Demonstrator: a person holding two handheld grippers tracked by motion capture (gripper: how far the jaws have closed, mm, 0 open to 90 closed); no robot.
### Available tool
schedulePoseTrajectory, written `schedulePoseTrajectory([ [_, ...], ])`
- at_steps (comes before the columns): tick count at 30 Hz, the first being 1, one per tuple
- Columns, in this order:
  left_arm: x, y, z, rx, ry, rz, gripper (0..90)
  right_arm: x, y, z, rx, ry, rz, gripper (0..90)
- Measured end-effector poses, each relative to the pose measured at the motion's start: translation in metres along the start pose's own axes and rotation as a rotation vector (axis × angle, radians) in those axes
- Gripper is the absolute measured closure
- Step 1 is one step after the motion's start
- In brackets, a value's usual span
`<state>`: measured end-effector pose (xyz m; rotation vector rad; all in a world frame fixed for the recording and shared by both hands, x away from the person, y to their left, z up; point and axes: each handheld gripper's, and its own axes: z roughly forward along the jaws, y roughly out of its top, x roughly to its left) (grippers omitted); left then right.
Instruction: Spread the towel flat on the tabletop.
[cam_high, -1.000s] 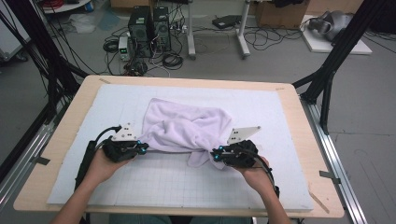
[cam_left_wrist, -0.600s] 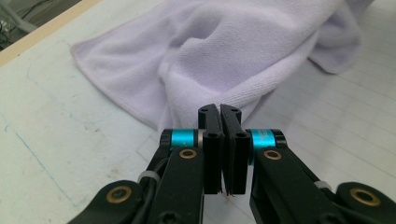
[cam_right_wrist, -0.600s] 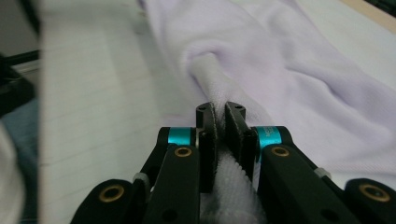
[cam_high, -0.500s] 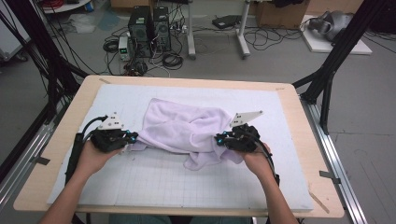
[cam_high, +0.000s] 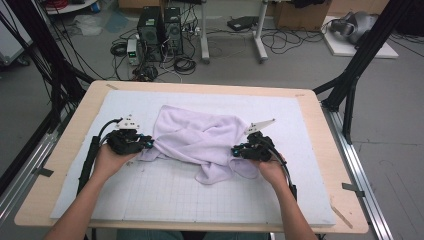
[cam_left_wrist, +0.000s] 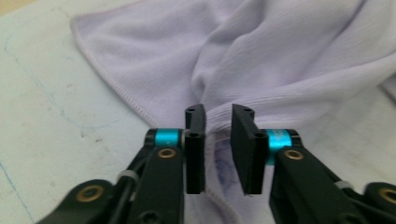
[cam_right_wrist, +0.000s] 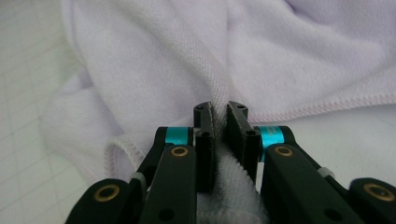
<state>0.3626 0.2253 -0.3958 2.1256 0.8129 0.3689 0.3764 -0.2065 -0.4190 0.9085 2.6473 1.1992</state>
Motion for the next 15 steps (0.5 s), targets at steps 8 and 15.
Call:
schedulePoseTrajectory([
  [8, -0.03, 0.012, -0.008, -0.043, -0.084, 0.05, 61.4, 0.013, 0.002, -0.01, -0.025, 0.008, -0.042, 76.1],
  [15, -0.051, 0.016, 0.022, -0.007, -0.166, 0.073, 59.4, 0.014, 0.003, -0.009, -0.025, 0.029, -0.042, 65.1],
])
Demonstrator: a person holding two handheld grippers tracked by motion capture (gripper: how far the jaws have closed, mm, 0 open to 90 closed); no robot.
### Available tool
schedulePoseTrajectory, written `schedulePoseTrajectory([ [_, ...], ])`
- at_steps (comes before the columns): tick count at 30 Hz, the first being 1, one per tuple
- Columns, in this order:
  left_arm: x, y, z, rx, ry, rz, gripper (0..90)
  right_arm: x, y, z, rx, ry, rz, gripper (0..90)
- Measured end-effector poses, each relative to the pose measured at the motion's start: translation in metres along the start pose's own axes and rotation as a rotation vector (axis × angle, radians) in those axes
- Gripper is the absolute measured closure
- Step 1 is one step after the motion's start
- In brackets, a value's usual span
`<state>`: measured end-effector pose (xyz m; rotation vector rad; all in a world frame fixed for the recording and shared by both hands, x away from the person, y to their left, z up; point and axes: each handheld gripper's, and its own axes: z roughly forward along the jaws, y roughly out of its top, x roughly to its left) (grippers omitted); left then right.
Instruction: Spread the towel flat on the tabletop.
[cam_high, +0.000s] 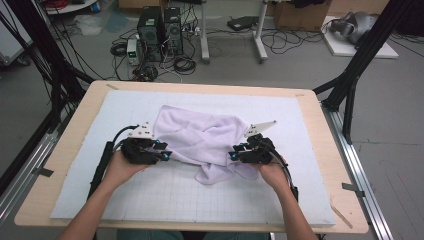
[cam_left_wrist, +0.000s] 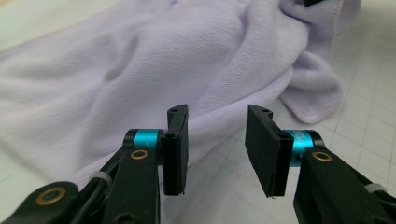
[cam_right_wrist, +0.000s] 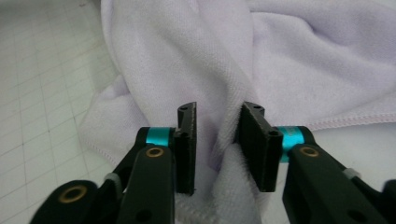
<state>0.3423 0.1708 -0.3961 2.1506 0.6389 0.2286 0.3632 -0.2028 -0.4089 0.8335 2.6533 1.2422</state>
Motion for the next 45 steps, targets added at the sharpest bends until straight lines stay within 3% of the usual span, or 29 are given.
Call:
schedulePoseTrajectory([
  [3, -0.005, 0.0, 0.016, 0.017, -0.024, 0.001, 59.4, 0.001, 0.0, 0.003, 0.014, 0.006, -0.001, 63.5],
  [6, -0.01, 0.0, 0.034, 0.066, -0.025, 0.02, 59.7, 0.002, -0.001, 0.005, 0.03, 0.002, -0.01, 62.9],
  [11, -0.013, -0.005, 0.049, 0.137, -0.006, 0.055, 79.3, 0.002, -0.004, 0.009, 0.064, 0.004, -0.007, 66.6],
  [13, -0.014, -0.005, 0.048, 0.139, -0.01, 0.063, 84.8, 0.003, -0.005, 0.012, 0.078, 0.009, -0.015, 72.3],
  [16, -0.015, -0.004, 0.042, 0.127, -0.015, 0.064, 86.7, 0.005, -0.01, 0.013, 0.047, 0.017, -0.028, 81.9],
  [23, -0.022, 0.001, 0.009, 0.034, -0.009, 0.069, 87.2, 0.012, -0.013, -0.002, -0.012, 0.043, -0.031, 83.9],
  [29, -0.031, 0.002, -0.034, -0.044, 0.03, 0.08, 87.4, 0.035, -0.009, -0.025, -0.073, 0.047, -0.087, 84.3],
  [33, -0.039, 0.002, -0.061, -0.064, 0.051, 0.106, 87.4, 0.053, -0.007, -0.036, -0.099, 0.09, -0.113, 84.4],
  [37, -0.029, 0.0, -0.08, -0.083, 0.101, 0.089, 87.4, 0.067, 0.002, -0.043, -0.132, 0.134, -0.136, 84.3],
  [39, -0.018, -0.002, -0.081, -0.085, 0.116, 0.058, 87.4, 0.072, 0.007, -0.04, -0.125, 0.144, -0.153, 84.3],
  [41, -0.008, -0.004, -0.074, -0.065, 0.136, 0.037, 87.4, 0.074, 0.01, -0.03, -0.084, 0.147, -0.166, 84.3],
  [45, 0.013, -0.017, -0.043, 0.017, 0.131, -0.02, 87.4, 0.075, 0.001, -0.004, -0.005, 0.171, -0.158, 84.1],
])
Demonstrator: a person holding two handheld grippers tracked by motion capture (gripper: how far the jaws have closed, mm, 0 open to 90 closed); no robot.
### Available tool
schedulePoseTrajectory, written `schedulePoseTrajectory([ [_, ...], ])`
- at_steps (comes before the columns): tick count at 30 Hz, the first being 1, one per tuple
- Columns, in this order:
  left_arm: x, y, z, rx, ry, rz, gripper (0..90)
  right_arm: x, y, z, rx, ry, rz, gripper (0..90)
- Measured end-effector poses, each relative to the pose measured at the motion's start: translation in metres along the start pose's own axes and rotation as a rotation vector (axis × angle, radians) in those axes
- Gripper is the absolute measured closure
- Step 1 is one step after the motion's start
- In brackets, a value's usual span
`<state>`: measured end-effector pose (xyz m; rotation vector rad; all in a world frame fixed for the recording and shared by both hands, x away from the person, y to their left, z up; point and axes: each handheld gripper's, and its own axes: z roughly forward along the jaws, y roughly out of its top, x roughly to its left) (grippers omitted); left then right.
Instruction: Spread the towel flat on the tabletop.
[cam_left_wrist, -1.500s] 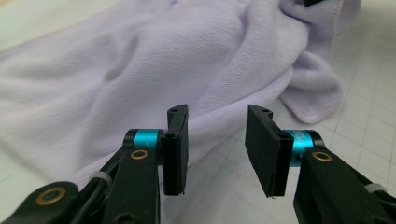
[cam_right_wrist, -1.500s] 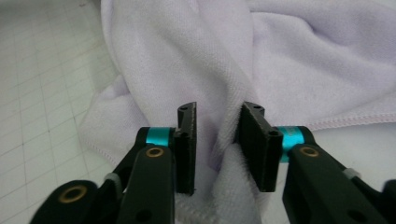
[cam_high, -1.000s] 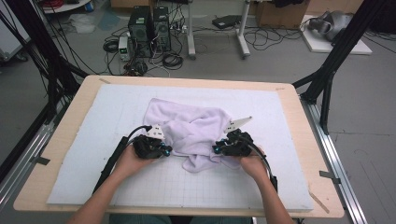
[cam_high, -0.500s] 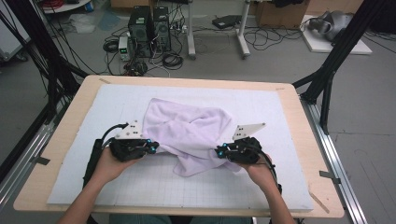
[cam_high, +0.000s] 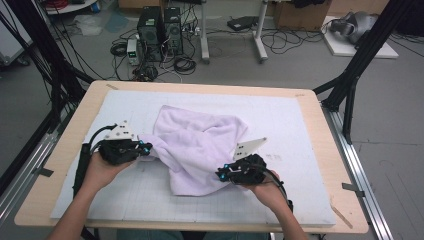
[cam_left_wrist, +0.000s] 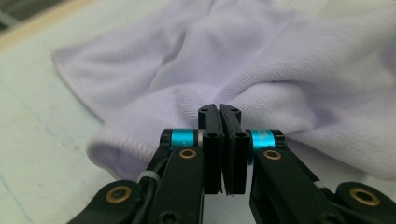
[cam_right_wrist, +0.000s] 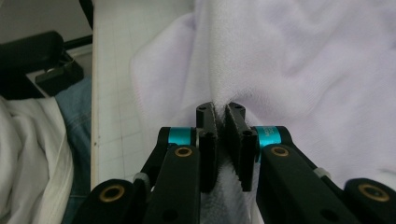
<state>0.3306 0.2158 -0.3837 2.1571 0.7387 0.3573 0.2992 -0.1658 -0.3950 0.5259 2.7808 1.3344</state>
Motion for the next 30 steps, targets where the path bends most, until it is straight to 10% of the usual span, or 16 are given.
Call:
schedulePoseTrajectory([
  [3, 0.002, -0.008, 0.025, 0.086, -0.008, 0.008, 87.2, 0.001, -0.008, 0.016, 0.07, 0.006, -0.006, 80.2],
  [10, 0.002, -0.005, 0.011, -0.008, -0.016, -0.038, 64.4, -0.006, -0.008, -0.005, -0.023, -0.051, 0.038, 70.5],
  [17, -0.01, -0.002, -0.008, -0.072, -0.059, -0.032, 61.8, -0.02, -0.014, -0.021, -0.067, -0.104, 0.077, 65.4],
  [30, -0.05, -0.006, 0.061, 0.076, -0.228, 0.046, 66.4, -0.034, -0.039, -0.002, 0.087, -0.149, 0.106, 62.7],
])
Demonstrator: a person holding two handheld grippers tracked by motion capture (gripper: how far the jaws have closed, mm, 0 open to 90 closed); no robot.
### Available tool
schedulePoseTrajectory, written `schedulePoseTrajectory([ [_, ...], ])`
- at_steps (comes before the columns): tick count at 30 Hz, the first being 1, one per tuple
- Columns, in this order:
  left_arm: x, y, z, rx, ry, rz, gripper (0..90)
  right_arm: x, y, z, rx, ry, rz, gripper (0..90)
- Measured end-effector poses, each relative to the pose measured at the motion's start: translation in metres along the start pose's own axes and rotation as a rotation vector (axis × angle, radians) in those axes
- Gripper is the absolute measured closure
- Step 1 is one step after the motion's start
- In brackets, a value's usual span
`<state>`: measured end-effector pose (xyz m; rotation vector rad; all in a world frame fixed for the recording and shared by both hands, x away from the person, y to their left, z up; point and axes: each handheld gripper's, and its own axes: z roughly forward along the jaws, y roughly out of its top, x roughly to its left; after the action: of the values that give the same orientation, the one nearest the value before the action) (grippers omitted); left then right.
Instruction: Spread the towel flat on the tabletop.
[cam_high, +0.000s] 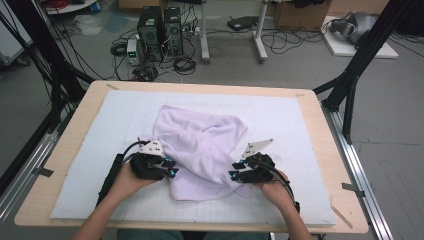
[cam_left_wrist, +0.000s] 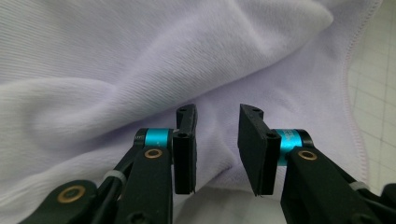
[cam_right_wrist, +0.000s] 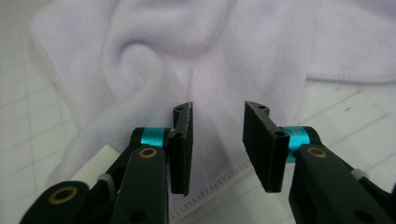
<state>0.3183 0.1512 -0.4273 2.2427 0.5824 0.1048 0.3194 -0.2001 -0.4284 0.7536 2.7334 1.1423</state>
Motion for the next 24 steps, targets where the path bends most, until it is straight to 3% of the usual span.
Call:
schedulePoseTrajectory([
  [2, 0.0, -0.003, 0.01, 0.035, 0.008, 0.008, 62.4, 0.0, -0.004, 0.006, 0.01, 0.009, 0.001, 62.5],
  [6, -0.004, -0.003, 0.014, 0.021, 0.024, 0.032, 61.1, 0.004, -0.007, 0.01, 0.004, -0.021, -0.023, 64.9],
  [9, -0.003, -0.005, 0.016, 0.002, 0.027, 0.031, 67.3, 0.008, -0.006, 0.011, 0.012, -0.045, -0.039, 70.2],
  [12, -0.004, -0.005, 0.016, 0.001, 0.036, 0.048, 77.3, 0.013, -0.005, 0.012, 0.012, -0.028, -0.058, 83.7],
  [15, -0.003, -0.004, 0.015, 0.002, 0.02, 0.038, 84.2, 0.013, -0.006, 0.012, 0.006, -0.012, -0.056, 86.8],
  [20, -0.011, -0.005, 0.001, 0.006, 0.018, 0.057, 85.6, 0.013, -0.006, 0.006, -0.034, 0.039, -0.058, 87.5],
  [24, -0.024, -0.009, -0.024, -0.041, 0.016, 0.07, 85.7, 0.023, -0.001, -0.011, -0.094, 0.06, -0.076, 87.5],
])
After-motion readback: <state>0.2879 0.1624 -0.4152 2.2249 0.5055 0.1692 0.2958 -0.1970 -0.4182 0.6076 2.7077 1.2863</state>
